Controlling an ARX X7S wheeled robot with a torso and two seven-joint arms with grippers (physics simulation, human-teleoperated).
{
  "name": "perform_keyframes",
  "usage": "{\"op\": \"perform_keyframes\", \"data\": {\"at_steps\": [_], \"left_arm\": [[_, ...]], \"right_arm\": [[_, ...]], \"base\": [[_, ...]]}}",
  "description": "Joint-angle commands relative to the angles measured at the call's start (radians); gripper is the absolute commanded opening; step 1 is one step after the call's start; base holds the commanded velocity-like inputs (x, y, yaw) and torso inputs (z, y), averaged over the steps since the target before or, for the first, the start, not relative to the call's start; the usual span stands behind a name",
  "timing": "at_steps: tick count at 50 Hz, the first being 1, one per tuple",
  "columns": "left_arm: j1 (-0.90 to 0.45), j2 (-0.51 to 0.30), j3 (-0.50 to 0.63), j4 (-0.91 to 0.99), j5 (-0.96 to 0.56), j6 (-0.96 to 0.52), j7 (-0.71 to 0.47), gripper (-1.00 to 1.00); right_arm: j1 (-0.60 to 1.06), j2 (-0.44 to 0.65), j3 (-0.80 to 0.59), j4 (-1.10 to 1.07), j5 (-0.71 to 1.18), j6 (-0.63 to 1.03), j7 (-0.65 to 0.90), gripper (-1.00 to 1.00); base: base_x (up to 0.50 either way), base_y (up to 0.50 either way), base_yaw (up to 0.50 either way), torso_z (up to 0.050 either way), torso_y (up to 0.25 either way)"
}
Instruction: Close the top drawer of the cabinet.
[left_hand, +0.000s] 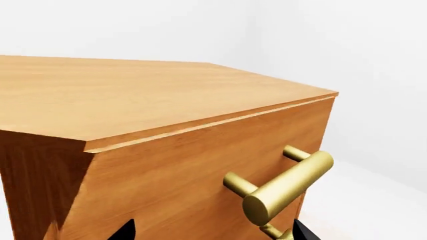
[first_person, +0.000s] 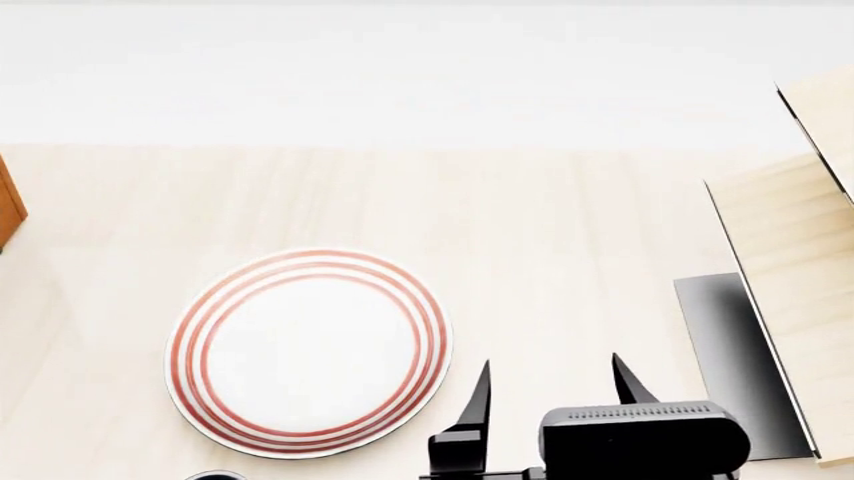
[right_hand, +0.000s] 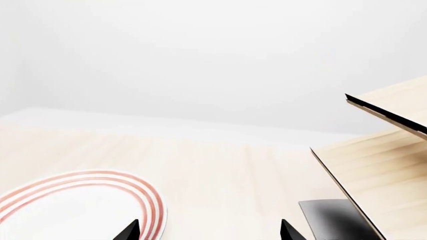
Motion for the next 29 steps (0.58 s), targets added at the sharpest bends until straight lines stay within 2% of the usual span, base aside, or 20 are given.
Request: {"op": "perform_keyframes", "data": {"at_steps": [1, 29], "left_arm": [[0.004, -0.054, -0.079, -0.016, 0.029, -0.021, -0.087, 1.0], [-0.005, -0.048, -0.055, -0.037, 0.025, -0.005, -0.062, 1.0]], "right_arm": [[-0.004, 0.004, -0.008, 0.011, 0.002, -0.007, 0.003, 1.0], [-0.002, 0.01, -0.018, 0.034, 0.01, -0.025, 0.013, 1.0]], "base": [[0.0, 0.0, 0.0, 0.0, 0.0], [0.0, 0.0, 0.01, 0.0, 0.0]]}}
